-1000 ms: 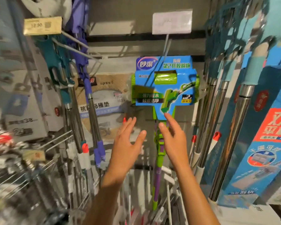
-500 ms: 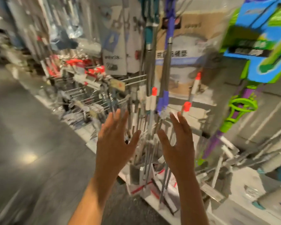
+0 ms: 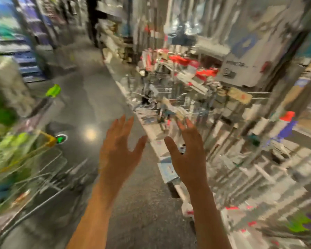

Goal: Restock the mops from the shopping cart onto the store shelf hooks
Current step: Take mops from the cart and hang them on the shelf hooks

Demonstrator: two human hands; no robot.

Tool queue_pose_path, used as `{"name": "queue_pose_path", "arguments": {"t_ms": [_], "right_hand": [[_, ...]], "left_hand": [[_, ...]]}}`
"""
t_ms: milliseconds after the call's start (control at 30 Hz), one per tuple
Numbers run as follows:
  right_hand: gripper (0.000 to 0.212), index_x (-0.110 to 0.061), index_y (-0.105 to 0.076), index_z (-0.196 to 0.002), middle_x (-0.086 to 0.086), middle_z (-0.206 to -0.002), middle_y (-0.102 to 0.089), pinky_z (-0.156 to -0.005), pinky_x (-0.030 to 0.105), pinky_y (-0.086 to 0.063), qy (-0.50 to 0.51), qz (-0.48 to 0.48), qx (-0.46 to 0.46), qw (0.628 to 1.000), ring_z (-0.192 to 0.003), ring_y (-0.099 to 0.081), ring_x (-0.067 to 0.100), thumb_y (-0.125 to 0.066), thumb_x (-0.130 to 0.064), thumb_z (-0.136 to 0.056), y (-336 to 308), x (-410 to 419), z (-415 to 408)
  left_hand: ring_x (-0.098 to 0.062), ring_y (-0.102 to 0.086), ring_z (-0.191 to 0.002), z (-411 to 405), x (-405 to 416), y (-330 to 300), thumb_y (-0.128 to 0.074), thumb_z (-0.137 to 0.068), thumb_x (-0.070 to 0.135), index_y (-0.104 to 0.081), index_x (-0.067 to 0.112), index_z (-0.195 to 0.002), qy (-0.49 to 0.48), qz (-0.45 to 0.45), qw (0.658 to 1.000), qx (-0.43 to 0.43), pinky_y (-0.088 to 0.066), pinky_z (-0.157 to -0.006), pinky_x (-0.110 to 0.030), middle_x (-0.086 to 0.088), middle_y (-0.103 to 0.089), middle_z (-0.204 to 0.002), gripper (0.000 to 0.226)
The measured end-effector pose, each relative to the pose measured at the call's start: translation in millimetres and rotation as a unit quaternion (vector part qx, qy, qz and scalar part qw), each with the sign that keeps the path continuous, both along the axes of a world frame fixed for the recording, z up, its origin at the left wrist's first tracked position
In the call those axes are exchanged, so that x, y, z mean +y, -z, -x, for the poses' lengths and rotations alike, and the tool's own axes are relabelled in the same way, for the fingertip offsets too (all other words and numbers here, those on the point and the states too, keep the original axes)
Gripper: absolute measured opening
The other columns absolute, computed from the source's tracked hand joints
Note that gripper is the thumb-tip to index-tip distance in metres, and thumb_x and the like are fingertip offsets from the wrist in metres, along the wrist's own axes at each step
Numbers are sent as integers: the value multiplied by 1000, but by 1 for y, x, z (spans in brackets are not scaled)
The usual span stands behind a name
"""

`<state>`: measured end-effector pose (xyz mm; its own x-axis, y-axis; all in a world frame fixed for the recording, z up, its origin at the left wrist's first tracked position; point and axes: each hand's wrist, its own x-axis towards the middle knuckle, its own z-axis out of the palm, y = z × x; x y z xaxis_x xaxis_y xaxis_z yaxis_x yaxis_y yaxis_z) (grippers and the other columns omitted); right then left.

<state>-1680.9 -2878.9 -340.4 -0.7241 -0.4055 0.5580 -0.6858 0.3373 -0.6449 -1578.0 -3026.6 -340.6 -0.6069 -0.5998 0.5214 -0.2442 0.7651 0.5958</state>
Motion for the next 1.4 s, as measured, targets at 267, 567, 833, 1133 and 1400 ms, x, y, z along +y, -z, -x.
{"name": "queue_pose_path", "arguments": {"t_ms": [267, 567, 833, 1133, 1400], "right_hand": [[80, -32, -42, -150, -12, -162, -27, -119, 36, -27, -161, -35, -69, 984, -149, -23, 8, -38, -75, -83, 9, -187, -100], [74, -29, -44, -149, -11, -162, -27, -116, 32, -23, -291, -97, -79, 948, -149, -23, 11, -47, -64, -84, 24, -321, -175], [73, -27, -45, -149, -9, -162, -28, -116, 27, -22, -385, -120, -88, 911, -148, -24, 9, -50, -61, -84, 40, -430, -188], [67, -23, -48, -148, -3, -162, -31, -120, 32, -19, -488, -138, -94, 857, -150, -24, 12, -58, -57, -92, 50, -585, -172], [67, -24, -44, -150, -7, -163, -28, -110, 21, -19, -567, -178, -87, 799, -150, -19, 9, -53, -57, -93, 70, -684, -161]], "left_hand": [[-22, -29, -150, -122, -152, 18, -47, -95, 63, -45, 20, -151, -125, -58, 990, -28, -29, -121, -48, -3, -38, -160, 70], [-14, -18, -152, -223, -239, 36, -33, -85, 70, -35, 28, -155, -248, -136, 958, -45, -21, -121, -37, 3, -26, -165, 82], [-16, -16, -153, -246, -314, 58, -37, -88, 66, -35, 28, -155, -346, -190, 917, -51, -21, -122, -41, 5, -24, -165, 78], [-22, -35, -146, -227, -430, 76, -42, -90, 64, -45, 25, -150, -449, -262, 854, 27, -37, -115, -51, 0, -40, -158, 71], [-19, -33, -147, -216, -504, 99, -45, -95, 59, -45, 22, -150, -527, -280, 801, 43, -34, -117, -44, -3, -39, -158, 67]]}}
